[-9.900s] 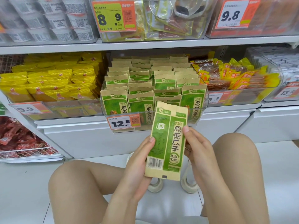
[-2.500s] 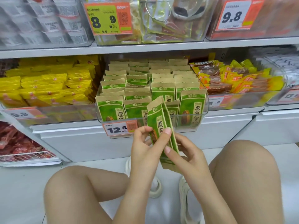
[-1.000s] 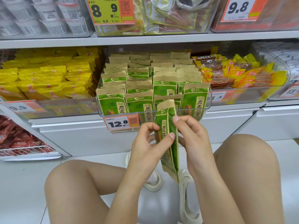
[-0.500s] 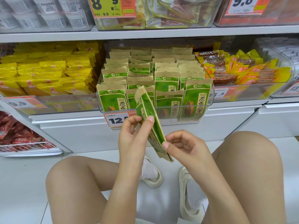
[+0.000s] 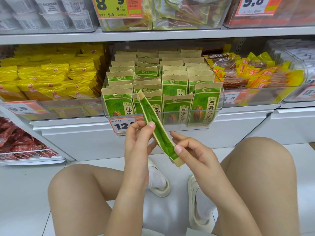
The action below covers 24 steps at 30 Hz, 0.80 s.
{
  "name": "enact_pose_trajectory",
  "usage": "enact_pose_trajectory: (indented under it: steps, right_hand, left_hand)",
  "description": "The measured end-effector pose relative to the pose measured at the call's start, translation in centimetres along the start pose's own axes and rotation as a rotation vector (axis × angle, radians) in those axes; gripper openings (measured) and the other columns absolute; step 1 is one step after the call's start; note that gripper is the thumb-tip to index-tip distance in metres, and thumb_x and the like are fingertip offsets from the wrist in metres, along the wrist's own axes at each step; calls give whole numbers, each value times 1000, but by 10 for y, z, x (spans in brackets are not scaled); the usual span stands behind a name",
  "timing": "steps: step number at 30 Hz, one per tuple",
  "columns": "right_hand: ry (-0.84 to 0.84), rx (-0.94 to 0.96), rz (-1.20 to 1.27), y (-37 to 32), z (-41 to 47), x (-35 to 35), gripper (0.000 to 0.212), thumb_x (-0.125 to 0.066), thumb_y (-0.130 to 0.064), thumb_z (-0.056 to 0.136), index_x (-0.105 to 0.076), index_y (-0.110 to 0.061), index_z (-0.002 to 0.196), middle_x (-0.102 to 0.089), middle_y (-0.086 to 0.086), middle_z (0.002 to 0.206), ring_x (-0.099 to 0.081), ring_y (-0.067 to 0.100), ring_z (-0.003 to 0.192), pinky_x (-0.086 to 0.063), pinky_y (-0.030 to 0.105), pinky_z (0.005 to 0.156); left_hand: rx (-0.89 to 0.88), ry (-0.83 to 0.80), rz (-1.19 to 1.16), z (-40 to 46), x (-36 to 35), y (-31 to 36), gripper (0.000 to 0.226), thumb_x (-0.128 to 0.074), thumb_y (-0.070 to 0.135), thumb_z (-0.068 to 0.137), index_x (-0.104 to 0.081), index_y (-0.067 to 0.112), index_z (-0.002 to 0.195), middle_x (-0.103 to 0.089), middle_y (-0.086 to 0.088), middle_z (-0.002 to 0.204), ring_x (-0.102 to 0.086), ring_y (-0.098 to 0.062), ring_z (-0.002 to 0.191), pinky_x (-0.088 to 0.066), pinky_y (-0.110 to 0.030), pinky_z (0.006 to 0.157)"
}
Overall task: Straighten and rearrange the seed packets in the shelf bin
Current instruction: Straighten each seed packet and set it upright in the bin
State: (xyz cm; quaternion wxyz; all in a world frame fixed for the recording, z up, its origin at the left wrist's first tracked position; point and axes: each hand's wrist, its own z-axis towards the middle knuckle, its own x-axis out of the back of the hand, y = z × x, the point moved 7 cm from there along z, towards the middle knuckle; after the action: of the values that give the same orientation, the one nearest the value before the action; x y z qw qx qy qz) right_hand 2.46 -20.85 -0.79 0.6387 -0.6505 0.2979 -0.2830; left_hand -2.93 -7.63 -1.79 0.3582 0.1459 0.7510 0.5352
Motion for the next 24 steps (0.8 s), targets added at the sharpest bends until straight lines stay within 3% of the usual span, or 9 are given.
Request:
enact_pose_trajectory:
  steps: [4,6,8,10,12,14,16,19,24]
  right_hand:
    - [-57,22,-22,3,-1,-7,17,-54,-27,88,-60,-27,72,-70,-9,115,-42,-8,130,-40,13,98]
    - [-81,47,-187,5,-2,-12,15,-54,-32,89,-59,-31,75,-62,-11,129,-38,-10,132,-37,18,102]
    - [-96,99,-371,7,-2,-17,13,-55,-37,90,-58,-31,79,-50,-18,140,-34,-12,133,-33,11,100]
    - [-77,128,-433,7,-2,-19,14,-58,-45,85,-59,-33,78,-47,-23,139,-34,-11,133,-30,5,98]
    - [4,113,-383,5,-1,-14,16,-59,-52,77,-62,-36,79,-51,-24,134,-40,-10,130,-30,7,100]
    - [153,95,-237,2,2,1,16,-66,-48,77,-64,-36,87,-60,-20,125,-52,-2,121,-39,18,100]
    - [257,62,-76,-1,8,15,24,-71,-41,81,-64,-32,102,-67,-14,114,-62,4,108,-49,28,90]
    - [248,-1,70,-8,20,21,42,-70,-36,82,-61,-18,119,-73,-6,101,-68,5,91,-54,22,73]
    - [249,2,219,-17,23,18,15,-55,-15,92,-67,-8,100,-73,-6,75,-66,3,67,-51,17,57]
  left_hand:
    - [54,-49,-149,-3,-8,-2,58,-58,29,78,-52,10,132,-63,-3,104,-60,-19,95,-49,-33,78]
    - [78,-69,-159,-6,-12,-3,51,-64,27,76,-58,15,125,-64,-1,100,-61,-17,93,-51,-31,78]
    - [113,-47,-126,-10,-13,-7,40,-76,21,74,-65,21,113,-67,-1,96,-64,-18,90,-52,-34,77]
    - [153,-19,-102,-10,-10,-11,28,-73,23,82,-67,23,109,-71,-4,98,-66,-22,92,-53,-44,80]
    - [157,-20,-88,-9,-8,-8,25,-63,26,89,-68,20,113,-73,-8,107,-69,-24,94,-55,-47,84]
    - [129,-60,-75,-9,-7,-5,32,-59,28,88,-67,14,115,-74,-12,105,-72,-25,91,-59,-42,79]
    - [140,-114,-55,-11,-10,-4,34,-58,30,87,-67,12,114,-75,-12,104,-73,-25,91,-60,-41,77]
    - [150,-198,23,-14,-16,-10,30,-57,34,87,-71,19,109,-75,-9,104,-73,-22,93,-58,-37,77]
    - [101,-206,98,-15,-22,-11,33,-56,41,86,-67,21,111,-75,-4,104,-72,-19,95,-57,-35,79]
